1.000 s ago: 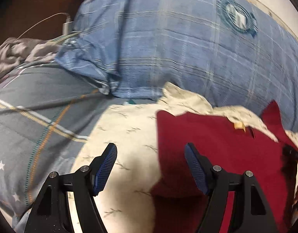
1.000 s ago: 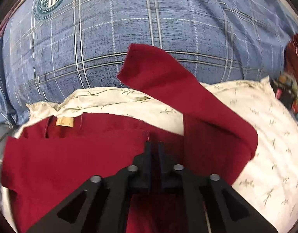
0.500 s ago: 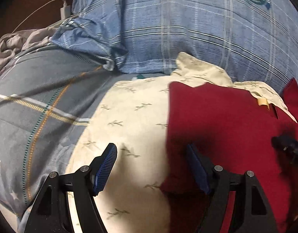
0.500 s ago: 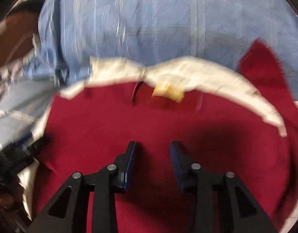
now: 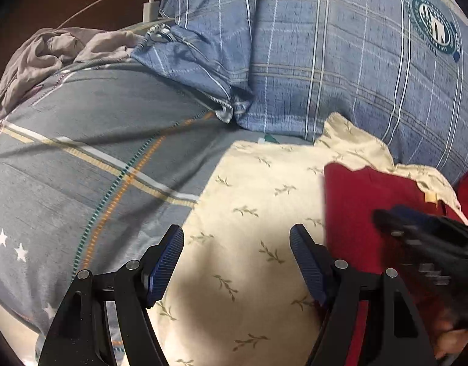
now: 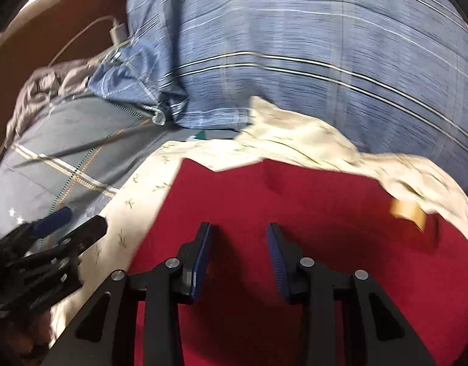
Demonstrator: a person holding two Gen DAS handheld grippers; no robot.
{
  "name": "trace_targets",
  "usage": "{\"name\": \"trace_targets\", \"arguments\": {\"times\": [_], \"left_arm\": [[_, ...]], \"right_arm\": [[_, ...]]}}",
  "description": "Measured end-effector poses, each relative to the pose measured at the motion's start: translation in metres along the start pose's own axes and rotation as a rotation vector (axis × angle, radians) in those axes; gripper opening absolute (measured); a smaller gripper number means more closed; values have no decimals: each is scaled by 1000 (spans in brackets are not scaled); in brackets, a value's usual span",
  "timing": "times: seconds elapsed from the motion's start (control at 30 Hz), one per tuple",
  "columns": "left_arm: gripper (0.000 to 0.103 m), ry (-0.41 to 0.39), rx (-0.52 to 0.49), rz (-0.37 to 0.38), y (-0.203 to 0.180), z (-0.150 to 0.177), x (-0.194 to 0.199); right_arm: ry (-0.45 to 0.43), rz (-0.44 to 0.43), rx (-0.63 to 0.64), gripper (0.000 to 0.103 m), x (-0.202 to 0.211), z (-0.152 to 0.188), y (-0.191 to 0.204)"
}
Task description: Fold small clothes
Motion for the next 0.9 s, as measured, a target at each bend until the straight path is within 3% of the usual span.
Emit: {"name": "trace_targets", "arguments": {"times": [0.2, 0.4, 0.53, 0.73, 0.8, 0.9], "left_arm": [[72, 8, 12, 10, 5, -3, -4], [72, -3, 19, 23, 5, -5, 2], [72, -8, 22, 35, 4, -3, 6], [72, -1, 7, 77, -4, 3, 13], [72, -6, -10, 92, -9, 4, 17], [72, -22, -29, 111, -15, 5, 24]], "right_arm": [[-23, 62, 10, 41, -28, -6, 3], [-34, 41, -44, 40, -2, 0, 0], [-104, 49, -143, 61, 46, 23, -11], [-73, 220, -130, 61, 71, 63, -40], [-39, 217, -172, 61, 65, 76, -52], [-70, 196, -195, 61, 70, 82, -55]]}}
Point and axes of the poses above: each gripper's, at about its wrist camera, not at the fingertips, and x roughly against the way its jaws point, y to its left, z to its underside, the point moved 6 cm from there along -x, roughly the way its jaws point, and after that the axes turned 11 degrees about -z, right-handed, at the moved point
